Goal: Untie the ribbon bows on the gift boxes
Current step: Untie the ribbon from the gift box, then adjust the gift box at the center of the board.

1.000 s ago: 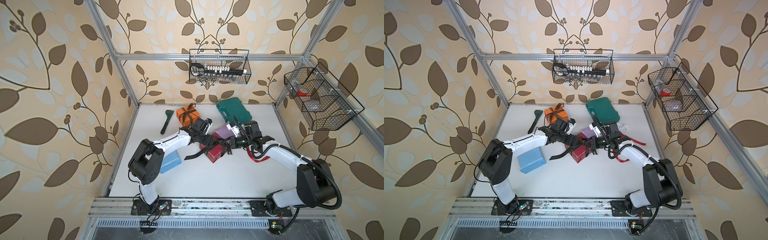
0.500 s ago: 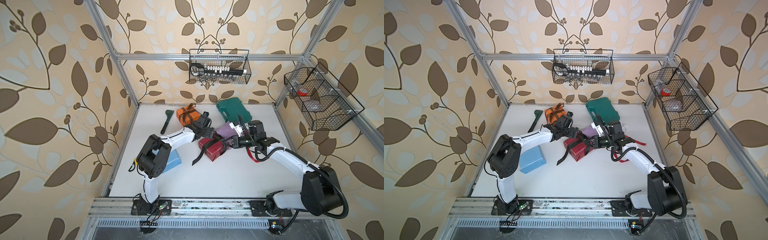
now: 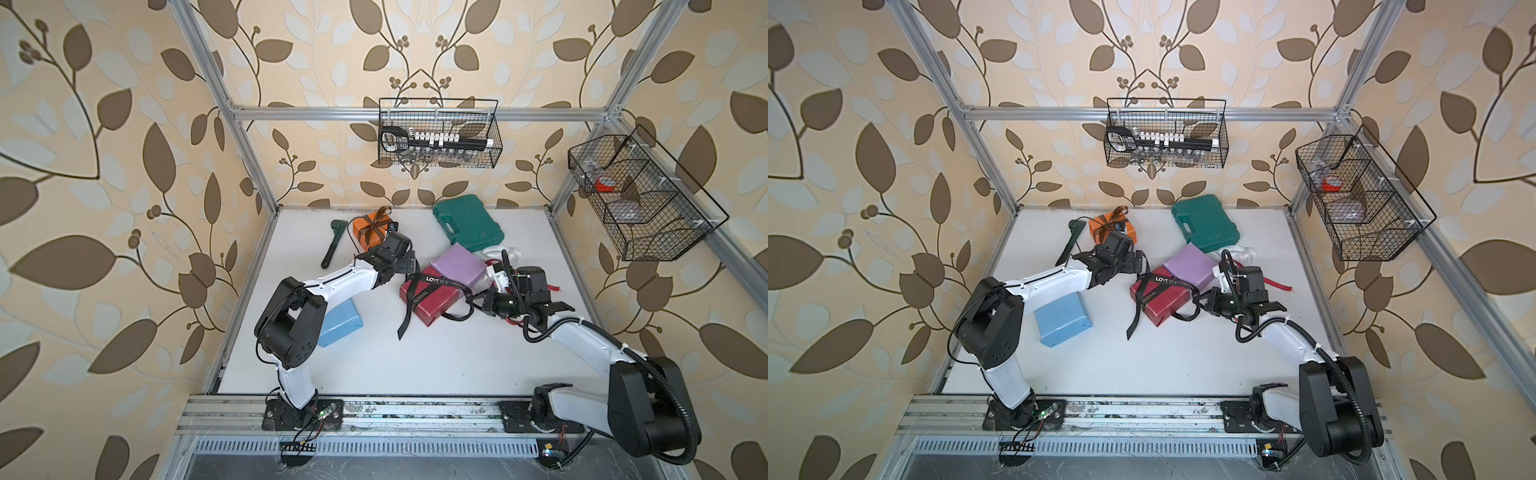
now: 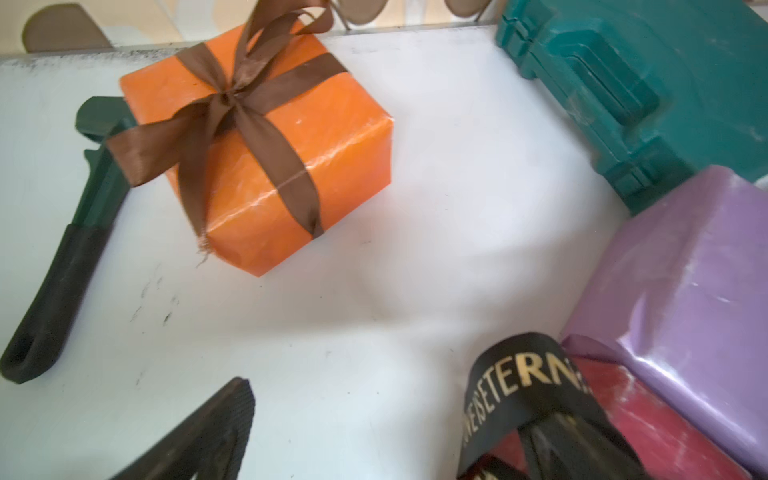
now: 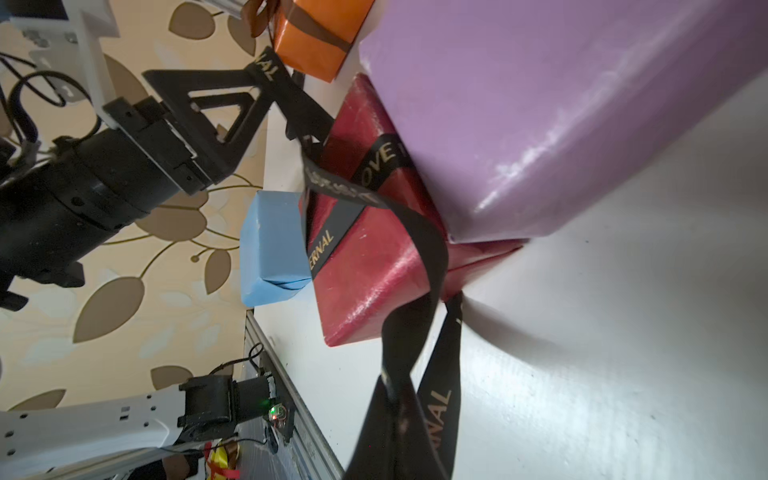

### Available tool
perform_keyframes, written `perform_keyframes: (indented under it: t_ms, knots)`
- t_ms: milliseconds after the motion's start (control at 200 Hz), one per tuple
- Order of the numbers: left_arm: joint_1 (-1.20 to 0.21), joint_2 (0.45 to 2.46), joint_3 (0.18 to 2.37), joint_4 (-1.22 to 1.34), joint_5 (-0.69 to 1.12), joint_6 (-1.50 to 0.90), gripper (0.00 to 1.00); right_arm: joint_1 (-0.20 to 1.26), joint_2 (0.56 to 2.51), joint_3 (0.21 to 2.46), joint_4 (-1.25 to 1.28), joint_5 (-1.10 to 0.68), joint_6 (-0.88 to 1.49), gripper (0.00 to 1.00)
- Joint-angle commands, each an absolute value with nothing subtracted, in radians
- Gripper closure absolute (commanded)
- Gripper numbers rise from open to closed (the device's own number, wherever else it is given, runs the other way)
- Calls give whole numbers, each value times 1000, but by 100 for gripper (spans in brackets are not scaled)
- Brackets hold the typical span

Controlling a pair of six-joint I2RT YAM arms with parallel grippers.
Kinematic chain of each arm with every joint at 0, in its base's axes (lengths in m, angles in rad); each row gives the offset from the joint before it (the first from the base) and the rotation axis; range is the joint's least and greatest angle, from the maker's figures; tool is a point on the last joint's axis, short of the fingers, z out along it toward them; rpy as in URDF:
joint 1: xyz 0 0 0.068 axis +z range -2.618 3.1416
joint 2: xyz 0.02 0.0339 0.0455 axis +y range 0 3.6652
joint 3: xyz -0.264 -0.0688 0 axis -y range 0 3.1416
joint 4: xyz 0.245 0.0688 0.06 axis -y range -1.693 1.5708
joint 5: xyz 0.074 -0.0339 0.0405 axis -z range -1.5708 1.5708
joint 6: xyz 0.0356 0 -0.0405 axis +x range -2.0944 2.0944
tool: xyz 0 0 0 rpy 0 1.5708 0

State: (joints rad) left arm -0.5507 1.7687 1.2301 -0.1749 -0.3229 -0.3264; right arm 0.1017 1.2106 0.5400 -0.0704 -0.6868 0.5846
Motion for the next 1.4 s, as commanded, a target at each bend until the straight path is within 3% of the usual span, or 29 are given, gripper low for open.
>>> perform_keyframes:
  t_ms: [0, 210, 275, 335, 450, 505, 560, 600, 610, 630, 645, 795, 965, 1085, 1240, 1395]
  knots:
    - [-483, 1719, 1196, -193, -338, -386, 1, 82, 1142, 494, -51, -569, 660, 100]
    - [-376, 1700, 1174, -228, -294, -420, 1, 61, 1000, 413, -119, -381, 744, 100]
    - [-341, 1700, 1167, -235, -255, -437, 1, 58, 977, 398, -136, -339, 762, 94]
    - [-318, 1702, 1168, -246, -220, -444, 1, 55, 977, 395, -149, -322, 770, 79]
    - [-311, 1722, 1212, -312, -197, -417, 1, 55, 1015, 431, -184, -317, 754, 65]
    - [-309, 1737, 1250, -370, -183, -415, 1, 55, 1042, 463, -206, -315, 730, 50]
    - [-306, 1744, 1285, -426, -148, -418, 1, 55, 1069, 506, -246, -308, 695, 43]
    - [-304, 1737, 1296, -445, -116, -421, 1, 57, 1085, 531, -268, -311, 667, 31]
    - [-304, 1733, 1295, -446, -102, -420, 1, 57, 1091, 541, -279, -310, 656, 19]
    - [-302, 1728, 1293, -448, -72, -420, 1, 57, 1096, 554, -294, -304, 643, 5]
    - [-301, 1723, 1293, -452, -50, -420, 1, 59, 1101, 561, -305, -298, 634, 1]
    - [-295, 1686, 1299, -524, 130, -428, 1, 68, 1088, 594, -364, -249, 596, 1]
    - [-295, 1644, 1277, -435, 425, -405, 1, 150, 1072, 608, -333, -334, 580, 1]
    - [-320, 1717, 1344, -372, 649, -403, 1, 270, 1123, 612, -240, -442, 621, 15]
    - [-404, 1833, 1448, -385, 697, -356, 1, 384, 1214, 595, -53, -498, 713, 20]
    - [-452, 1888, 1450, -375, 710, -356, 1, 401, 1296, 601, 87, -512, 753, 21]
